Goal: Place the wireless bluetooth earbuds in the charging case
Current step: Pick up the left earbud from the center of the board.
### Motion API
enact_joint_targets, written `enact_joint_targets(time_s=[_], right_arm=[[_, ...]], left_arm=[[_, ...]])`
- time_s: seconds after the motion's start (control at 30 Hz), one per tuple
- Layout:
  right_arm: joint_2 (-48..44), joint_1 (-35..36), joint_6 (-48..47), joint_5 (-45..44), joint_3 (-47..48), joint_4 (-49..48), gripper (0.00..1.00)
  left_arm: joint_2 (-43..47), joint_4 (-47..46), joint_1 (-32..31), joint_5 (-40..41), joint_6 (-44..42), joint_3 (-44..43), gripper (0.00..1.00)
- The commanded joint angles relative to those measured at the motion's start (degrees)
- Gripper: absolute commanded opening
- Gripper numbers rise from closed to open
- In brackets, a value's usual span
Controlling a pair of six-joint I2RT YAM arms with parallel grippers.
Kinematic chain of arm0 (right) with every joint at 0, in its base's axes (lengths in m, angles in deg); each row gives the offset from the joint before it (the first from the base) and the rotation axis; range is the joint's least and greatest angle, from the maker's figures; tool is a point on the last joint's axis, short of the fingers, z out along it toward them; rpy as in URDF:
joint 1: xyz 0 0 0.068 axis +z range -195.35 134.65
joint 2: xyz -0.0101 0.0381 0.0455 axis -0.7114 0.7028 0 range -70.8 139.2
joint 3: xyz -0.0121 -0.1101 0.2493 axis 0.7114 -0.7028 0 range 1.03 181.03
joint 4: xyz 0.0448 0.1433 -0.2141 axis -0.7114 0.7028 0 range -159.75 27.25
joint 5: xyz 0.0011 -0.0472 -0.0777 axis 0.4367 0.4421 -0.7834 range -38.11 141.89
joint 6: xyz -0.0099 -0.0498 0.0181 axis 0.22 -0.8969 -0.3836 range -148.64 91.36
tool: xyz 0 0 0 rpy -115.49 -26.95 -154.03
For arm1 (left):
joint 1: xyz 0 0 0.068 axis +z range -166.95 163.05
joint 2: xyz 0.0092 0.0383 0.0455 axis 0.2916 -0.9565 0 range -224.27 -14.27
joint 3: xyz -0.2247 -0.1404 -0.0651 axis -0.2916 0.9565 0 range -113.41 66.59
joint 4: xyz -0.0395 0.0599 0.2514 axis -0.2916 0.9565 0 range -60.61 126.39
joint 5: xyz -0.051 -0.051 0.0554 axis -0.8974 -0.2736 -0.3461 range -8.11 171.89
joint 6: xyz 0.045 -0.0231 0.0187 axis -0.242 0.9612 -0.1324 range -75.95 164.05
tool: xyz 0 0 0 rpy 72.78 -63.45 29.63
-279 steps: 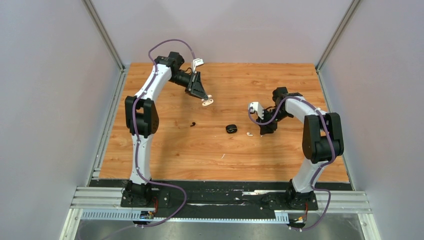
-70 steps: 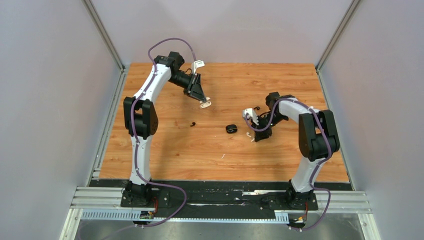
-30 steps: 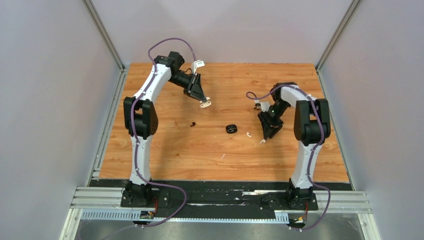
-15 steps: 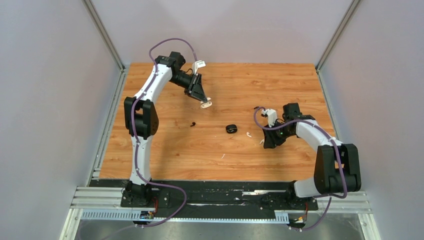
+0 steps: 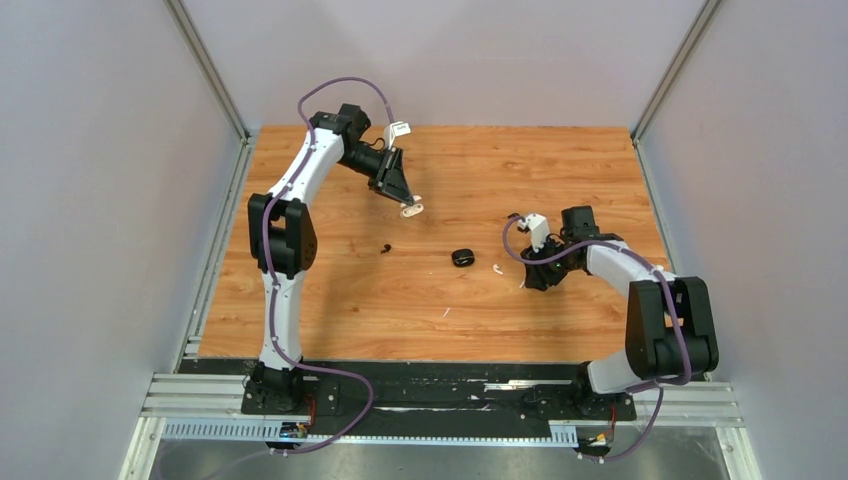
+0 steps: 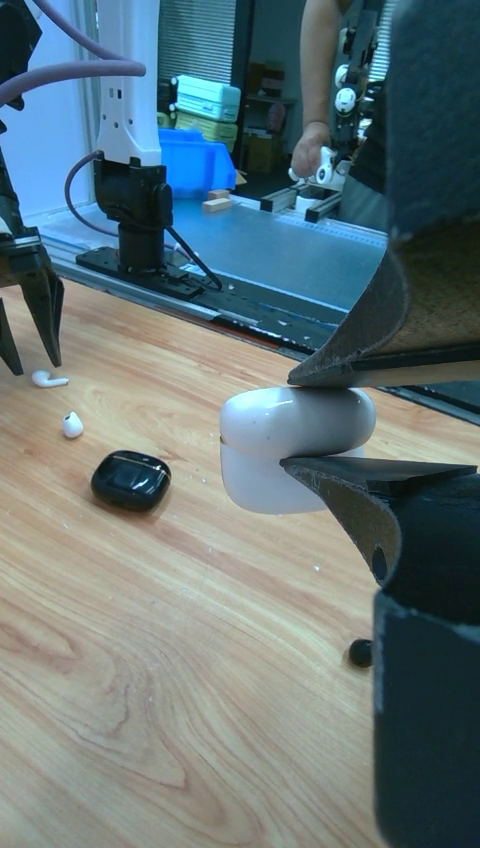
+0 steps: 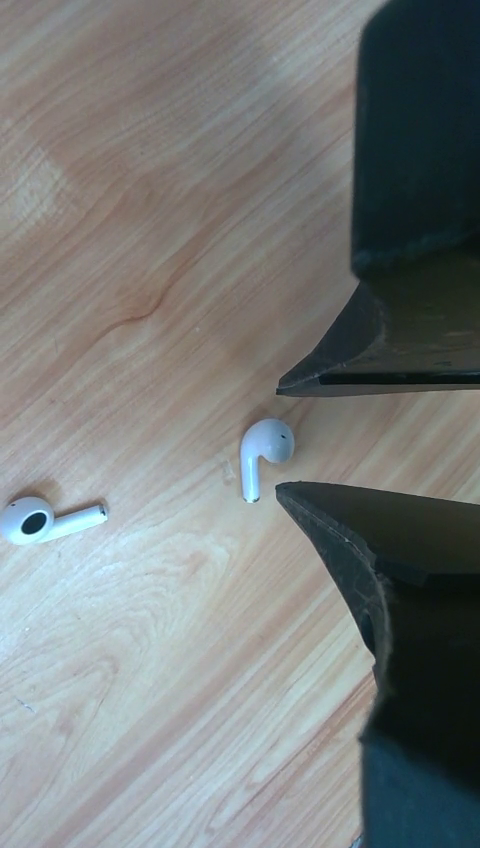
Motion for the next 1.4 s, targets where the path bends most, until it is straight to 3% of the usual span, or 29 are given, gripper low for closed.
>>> enact_joint_targets(time_s=[0.0, 0.67, 0.9, 1.1, 1.37], right_arm=[[1.3, 0.9, -2.0, -0.3, 0.9, -3.4, 0.36], [3.6, 2.6, -8.9, -2.0, -2.3, -6.6, 0.28], [3.3, 3.3, -11.0, -3.0, -2.6, -7.0, 0.14], [-6.9, 3.4, -20.8, -4.7, 1.1, -6.3, 0.02], [-13.4, 11.5, -24.0, -8.0, 8.0, -23.2, 0.00]], left_arm=[[3.4, -0.7, -0.3, -0.3, 0.0, 0.0, 0.00], [3.1, -0.7, -0.4, -0.5, 0.0, 0.0, 0.00], [3.2, -0.6, -0.4, -0.3, -0.2, -0.1, 0.00], [3.3, -2.5, -0.4, 1.5, 2.6, 0.3, 0.00], [2.0, -8.8, -1.8, 4.0, 12.4, -1.0, 0.00]])
